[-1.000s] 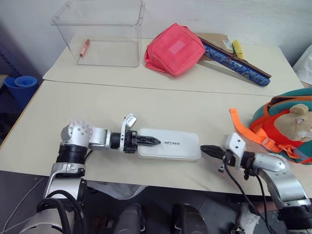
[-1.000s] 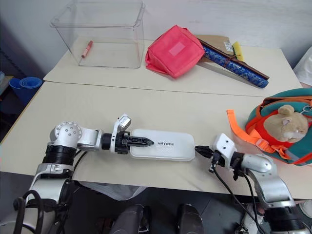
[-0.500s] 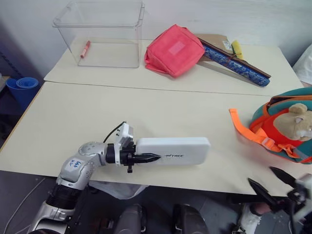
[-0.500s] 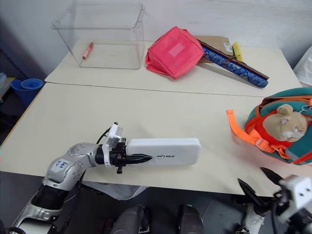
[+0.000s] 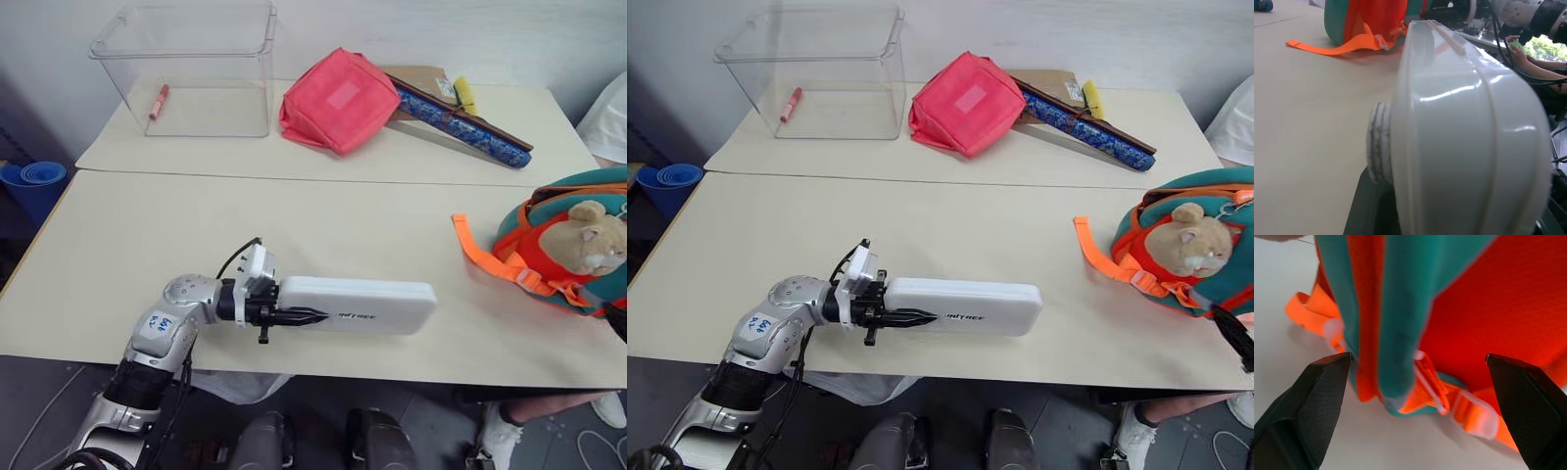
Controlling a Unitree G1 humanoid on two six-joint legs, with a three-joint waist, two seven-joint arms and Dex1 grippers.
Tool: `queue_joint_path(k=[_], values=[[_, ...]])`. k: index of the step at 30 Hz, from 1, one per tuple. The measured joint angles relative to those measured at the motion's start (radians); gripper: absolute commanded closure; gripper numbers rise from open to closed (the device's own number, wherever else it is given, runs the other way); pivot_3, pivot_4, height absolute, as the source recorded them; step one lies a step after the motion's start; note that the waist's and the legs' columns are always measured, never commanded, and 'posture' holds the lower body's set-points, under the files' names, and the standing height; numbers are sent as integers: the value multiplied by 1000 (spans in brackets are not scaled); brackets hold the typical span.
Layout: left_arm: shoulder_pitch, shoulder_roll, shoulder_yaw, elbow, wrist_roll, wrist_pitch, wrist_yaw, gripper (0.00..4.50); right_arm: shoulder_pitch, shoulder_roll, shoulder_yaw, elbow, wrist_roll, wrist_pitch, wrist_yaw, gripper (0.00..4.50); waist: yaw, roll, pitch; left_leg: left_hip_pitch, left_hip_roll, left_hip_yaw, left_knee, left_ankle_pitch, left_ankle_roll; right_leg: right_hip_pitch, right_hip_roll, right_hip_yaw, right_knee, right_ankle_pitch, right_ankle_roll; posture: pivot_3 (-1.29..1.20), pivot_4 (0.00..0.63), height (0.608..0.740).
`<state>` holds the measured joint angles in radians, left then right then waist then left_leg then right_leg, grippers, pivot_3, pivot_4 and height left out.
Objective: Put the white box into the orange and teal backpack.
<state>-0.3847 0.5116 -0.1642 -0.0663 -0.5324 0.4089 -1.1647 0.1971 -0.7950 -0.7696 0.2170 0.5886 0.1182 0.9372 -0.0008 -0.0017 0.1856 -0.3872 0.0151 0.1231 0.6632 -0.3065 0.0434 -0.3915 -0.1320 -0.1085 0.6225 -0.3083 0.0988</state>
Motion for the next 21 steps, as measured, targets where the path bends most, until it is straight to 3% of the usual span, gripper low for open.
queue_joint_path(k=[1, 4, 10, 15, 21], values=[[-2, 0, 0, 0, -1, 9, -1, 3185, -31, -10, 23, 12, 5, 18, 18, 16, 0, 0, 0, 0, 0, 0, 0, 0, 0, 0, 0, 0, 0, 0, 0, 0, 150, 740], [-4, 9, 14, -2, -17, 39, -6, 3185, -93, -27, 93, 8, 39, 105, 82, 647, 2, 0, 0, 0, 0, -1, 1, 1, 0, 0, 0, -1, 1, 0, 0, 0, 150, 740], [-5, 17, 86, -5, -48, 82, 10, 3185, -149, -20, 179, -114, 84, 217, 117, 2664, 2, 0, 0, 0, 0, -1, 1, 1, 0, 1, -1, -1, 1, 0, 1, 0, 150, 740], [-3, 16, 116, -10, -53, 94, 32, 3185, -176, 49, 222, -212, 93, 226, 78, 4395, 2, 0, 0, 0, 0, -1, 1, 1, -1, 0, 0, -1, 1, 0, 1, 0, 150, 740], [1, 39, 163, 15, -53, 92, 34, 3185, -212, 144, 332, -442, 182, 318, 3, 4465, -6, 0, 0, 0, 1, -1, 1, 1, -2, -1, 1, -1, 2, 0, 0, 0, 150, 740]])
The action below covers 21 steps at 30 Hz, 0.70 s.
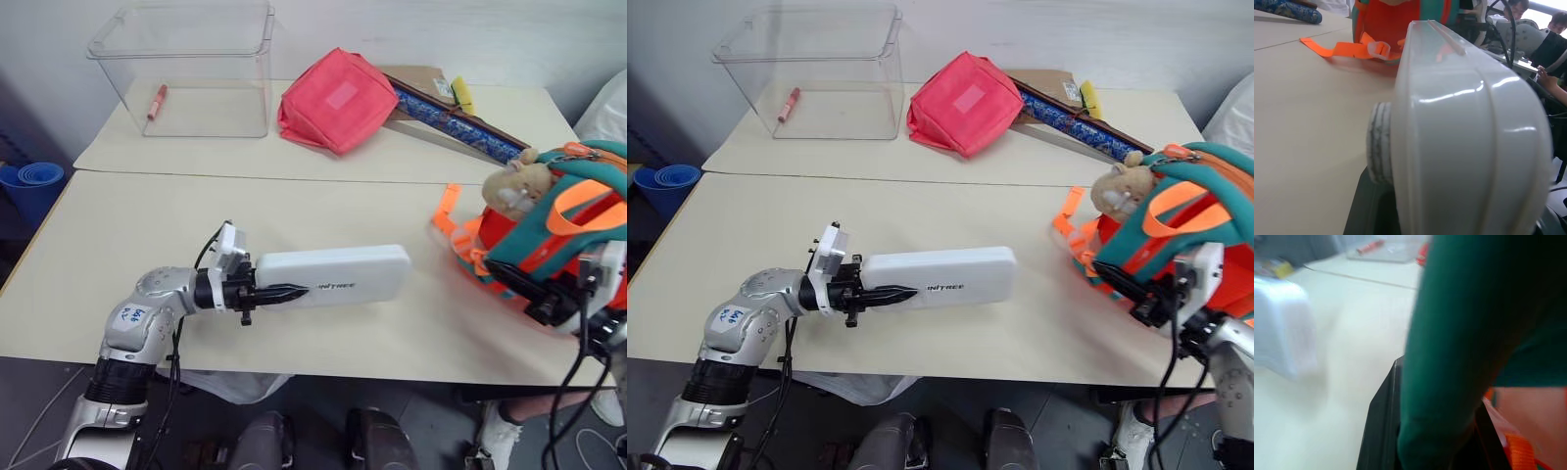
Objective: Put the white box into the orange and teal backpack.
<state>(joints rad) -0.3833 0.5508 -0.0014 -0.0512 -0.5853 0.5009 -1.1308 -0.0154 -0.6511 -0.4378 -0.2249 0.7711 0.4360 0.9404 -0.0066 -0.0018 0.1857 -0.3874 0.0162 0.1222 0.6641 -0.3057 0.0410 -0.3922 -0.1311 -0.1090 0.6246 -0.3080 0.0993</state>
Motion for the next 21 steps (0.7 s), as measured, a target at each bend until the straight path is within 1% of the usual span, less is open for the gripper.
queue_joint_path(k=[2, 5, 8, 9, 10, 13, 15, 17, 21], values=[[5, 25, 34, 44, 0, 0, -5, 3185, -39, 48, 81, -104, 47, 50, -45, 4465, -7, 0, 0, 0, 1, 0, -1, 0, -1, -1, 0, 0, 1, 0, -1, 0, 150, 740], [13, 51, 71, 98, 1, -4, -5, 3185, -62, 80, 184, -233, 137, 127, -77, 4465, -6, 0, 0, 0, 0, -1, -2, 0, -1, -2, 0, -1, 1, -1, -1, 0, 150, 740], [25, 73, 102, 135, 2, -11, -5, 3185, -61, 75, 246, -336, 255, 214, -87, 4465, 1, -1, 0, -2, 0, -1, -1, -1, 1, -1, -1, -1, 1, -1, -1, 0, 150, 740], [27, 81, 110, 145, 2, -11, -4, 3185, -45, 50, 254, -366, 306, 249, -88, 4465, 3, -1, 1, -2, -1, -1, 0, -2, 2, -1, -2, -1, 1, -1, -1, 0, 150, 740], [35, 93, 126, 148, 1, -11, -5, 3185, -19, 1, 258, -396, 359, 289, -82, 4465, 5, -1, 1, -2, -1, -2, 0, -3, 3, -1, -3, -1, -1, -1, -1, 0, 150, 740], [52, 125, 198, 151, -21, -4, -11, 3185, 81, -146, 209, -442, 477, 381, -34, 4465, 11, -3, 1, -4, -2, -4, 0, -6, 4, 0, -4, -2, -4, 0, -1, 0, 150, 740], [56, 150, 243, 135, -63, 31, -22, 3185, 146, -229, 147, -437, 510, 420, 8, 4465, 10, -4, 1, -3, -2, -4, 1, -7, 5, 1, -5, -2, -5, 0, 0, 0, 150, 740], [58, 168, 272, 106, -106, 79, -26, 3185, 180, -265, 98, -426, 513, 432, 36, 4465, 9, -6, 1, -3, -2, -4, 1, -7, 5, 1, -5, -3, -5, 0, 0, 0, 150, 740], [34, 163, 304, -2, -227, 177, -1, 3185, 193, -277, 52, -366, 484, 424, 59, 4465, 11, -8, 2, -3, -2, -4, 1, -6, 4, 2, -4, -3, -5, 0, 0, 0, 150, 740]])
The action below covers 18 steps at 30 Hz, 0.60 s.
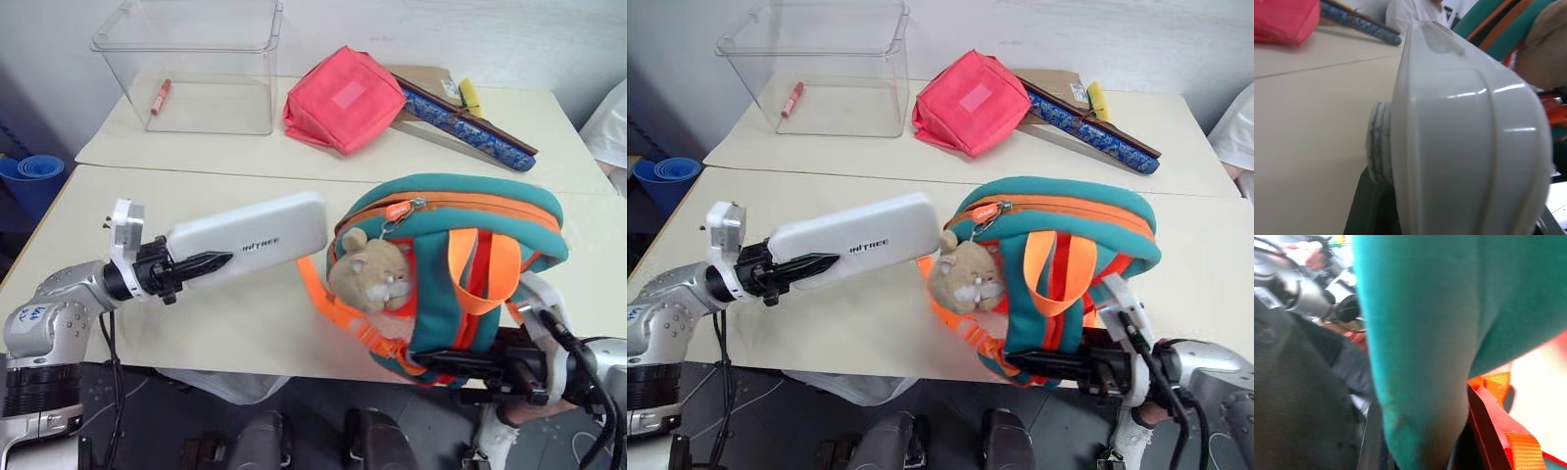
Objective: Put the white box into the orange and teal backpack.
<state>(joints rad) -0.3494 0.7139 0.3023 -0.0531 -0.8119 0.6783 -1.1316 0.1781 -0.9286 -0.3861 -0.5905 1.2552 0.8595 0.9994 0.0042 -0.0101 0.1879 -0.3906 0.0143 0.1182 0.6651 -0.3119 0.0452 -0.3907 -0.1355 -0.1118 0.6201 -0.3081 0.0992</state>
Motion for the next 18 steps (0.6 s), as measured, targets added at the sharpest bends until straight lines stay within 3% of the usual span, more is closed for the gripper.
queue_joint_path(k=[9, 18], values=[[-73, -7, 52, -129, -206, 129, 84, 3185, 4, 17, -7, 20, -59, -31, 26, 4465, 6, 0, 0, 1, 1, 0, 0, 3, -3, 0, 3, 0, 2, 0, 0, 0, 150, 740], [-208, -6, -144, -124, -47, -9, -27, 3185, 17, 18, -9, 41, -84, -33, 43, 4465, 24, -1, 0, 0, 0, 2, 0, 3, -2, 0, 4, 1, 1, 0, 0, 0, 150, 740]])
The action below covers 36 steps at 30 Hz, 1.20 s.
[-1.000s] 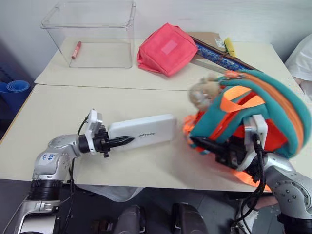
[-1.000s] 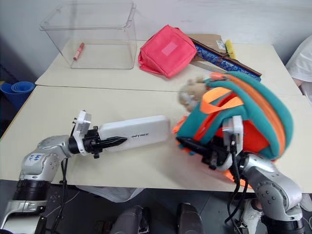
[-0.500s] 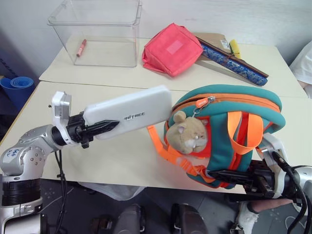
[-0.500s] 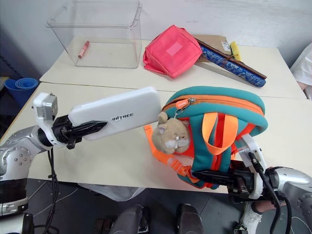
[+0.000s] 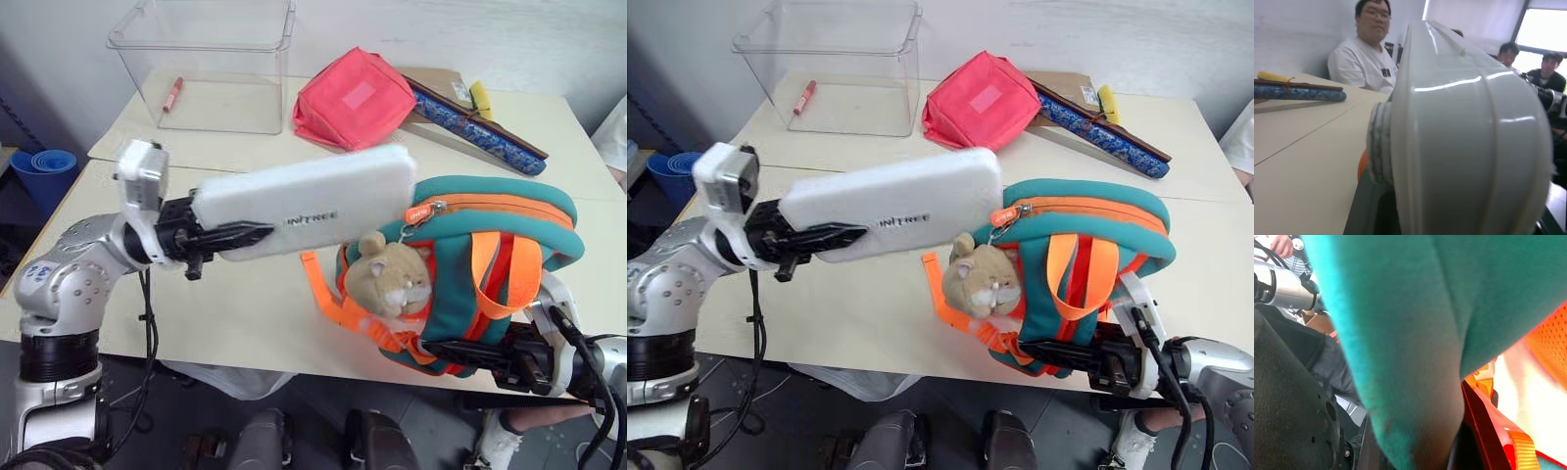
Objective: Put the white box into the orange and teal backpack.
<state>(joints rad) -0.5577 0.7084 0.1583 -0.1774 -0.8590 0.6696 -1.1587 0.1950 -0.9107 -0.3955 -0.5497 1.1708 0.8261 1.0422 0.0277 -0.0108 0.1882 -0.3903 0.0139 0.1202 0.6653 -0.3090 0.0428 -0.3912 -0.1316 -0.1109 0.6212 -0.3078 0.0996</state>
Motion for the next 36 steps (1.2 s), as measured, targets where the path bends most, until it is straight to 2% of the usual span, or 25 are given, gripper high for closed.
queue_joint_path(k=[3, 8, 12, 16, 20, 24, 27, 30, 36], values=[[-59, 18, -93, 48, 109, -77, -64, 3185, -3, 8, 0, 3, -12, -3, 0, 4465, -1, 0, 0, 0, 0, 0, 0, 0, 0, 0, 1, 0, 0, 0, 0, 0, 150, 740], [-261, -82, -266, 176, 299, -143, -43, 3185, -33, 28, 15, 9, -26, -19, -9, 4465, 11, -2, 1, -1, -1, 0, 1, 2, 2, 0, 0, 0, -1, 1, 2, 0, 150, 740], [-338, -138, -371, 203, 366, -140, -69, 3185, -35, 48, 37, 9, -34, -20, -17, 4465, 7, -2, 1, -2, -1, 0, 1, 2, 2, 0, 1, 0, 1, 1, 2, 0, 150, 740], [-409, -243, -456, 260, 432, -137, -74, 3185, -41, 64, 43, 9, -46, -21, -30, 4465, 4, -2, 1, -3, -2, 0, 1, 2, 3, 0, 3, -2, 1, 1, 2, 0, 150, 740], [-433, -385, -501, 367, 514, -221, -32, 3185, -64, 91, 63, 9, -54, -25, -52, 4465, 5, -3, 1, -3, -3, 0, 3, 4, 6, 0, 0, -1, -1, 2, 3, 0, 150, 740], [-432, -461, -485, 438, 535, -263, 8, 1948, -64, 107, 68, 6, -63, -42, -73, 4465, 1, -3, 2, -3, -2, 0, 4, 4, 6, 0, -2, -1, -1, 2, 4, 0, 150, 740], [-422, -453, -427, 462, 509, -270, -7, 1046, -45, 131, 68, -1, -70, -59, -90, 4465, -4, -3, 2, -3, -1, -1, 2, 4, 4, -1, -2, -1, -1, 2, 4, 0, 150, 740], [-392, -401, -355, 472, 467, -310, -75, 160, -24, 155, 67, -1, -84, -83, -110, 4465, -9, -3, 2, -3, 0, -1, 2, 5, 3, -1, -1, -1, 0, 2, 3, 0, 150, 740], [-372, -225, -240, 550, 435, -365, -223, 127, -26, 187, 69, 0, -115, -125, -139, 4465, -5, -3, 2, -2, -1, -1, 3, 5, 3, -1, -1, -2, 0, 2, 3, 0, 150, 740]])
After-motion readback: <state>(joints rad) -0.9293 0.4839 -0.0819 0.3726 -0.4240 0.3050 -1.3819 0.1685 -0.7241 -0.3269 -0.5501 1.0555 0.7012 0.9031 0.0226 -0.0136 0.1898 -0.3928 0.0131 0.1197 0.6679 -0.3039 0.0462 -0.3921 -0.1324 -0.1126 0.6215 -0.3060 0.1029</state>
